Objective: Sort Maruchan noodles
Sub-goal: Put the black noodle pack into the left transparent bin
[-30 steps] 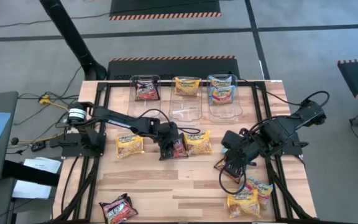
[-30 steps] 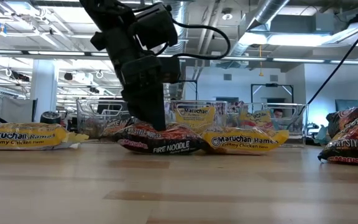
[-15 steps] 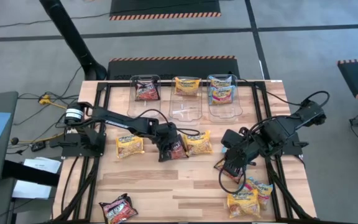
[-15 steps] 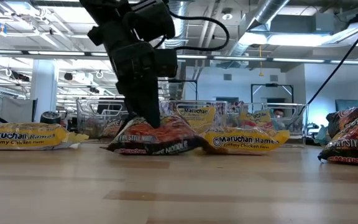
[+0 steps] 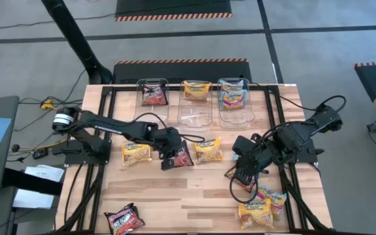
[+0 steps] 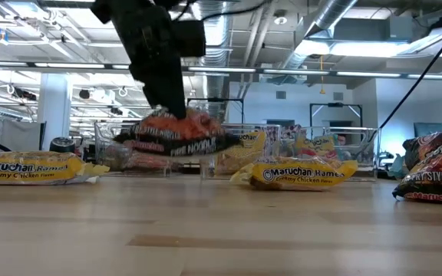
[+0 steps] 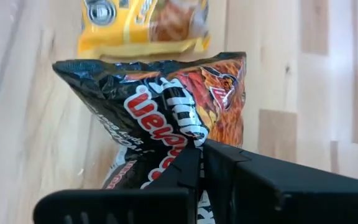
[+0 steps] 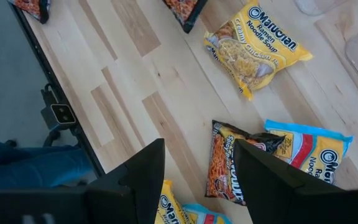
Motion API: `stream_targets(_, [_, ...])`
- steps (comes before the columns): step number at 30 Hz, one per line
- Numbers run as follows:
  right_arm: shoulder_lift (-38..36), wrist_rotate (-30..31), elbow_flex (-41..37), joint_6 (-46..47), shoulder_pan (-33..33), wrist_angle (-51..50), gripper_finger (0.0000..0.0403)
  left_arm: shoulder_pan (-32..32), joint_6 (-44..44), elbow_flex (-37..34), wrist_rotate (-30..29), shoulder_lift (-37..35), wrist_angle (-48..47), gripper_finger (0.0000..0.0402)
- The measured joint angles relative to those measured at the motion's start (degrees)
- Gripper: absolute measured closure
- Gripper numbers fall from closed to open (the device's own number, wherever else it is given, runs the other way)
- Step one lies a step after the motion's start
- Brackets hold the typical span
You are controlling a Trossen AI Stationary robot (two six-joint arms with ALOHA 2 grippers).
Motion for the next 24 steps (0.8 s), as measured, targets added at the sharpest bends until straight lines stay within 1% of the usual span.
stream_targets(4, [0.0,0.3,0.0,0.0,0.0,0.0,0.0187,-0.8,0.7,0.1,-2.9,-3.2,-0.5,0.0401])
stream_targets(8, [0.0,2.1,0.0,0.0,-0.1,0.0,0.0187,-1.0,1.9,0.1,-6.6,-7.0,-2.7,0.0401])
stream_targets(16, [0.0,3.7,0.0,-0.5,-1.2,0.0,0.0187,-0.7,7.1,0.1,-17.8,-15.2,-6.8,0.0401])
stream_targets(20, [0.0,3.7,0.0,-3.1,-2.7,0.0,0.0187,0.6,10.1,0.2,-22.7,-19.1,-8.4,0.0401])
stream_targets(24, [0.0,3.7,0.0,-4.9,-4.8,0.0,0.0187,3.5,14.9,0.2,-27.8,-22.2,-10.1,0.0401])
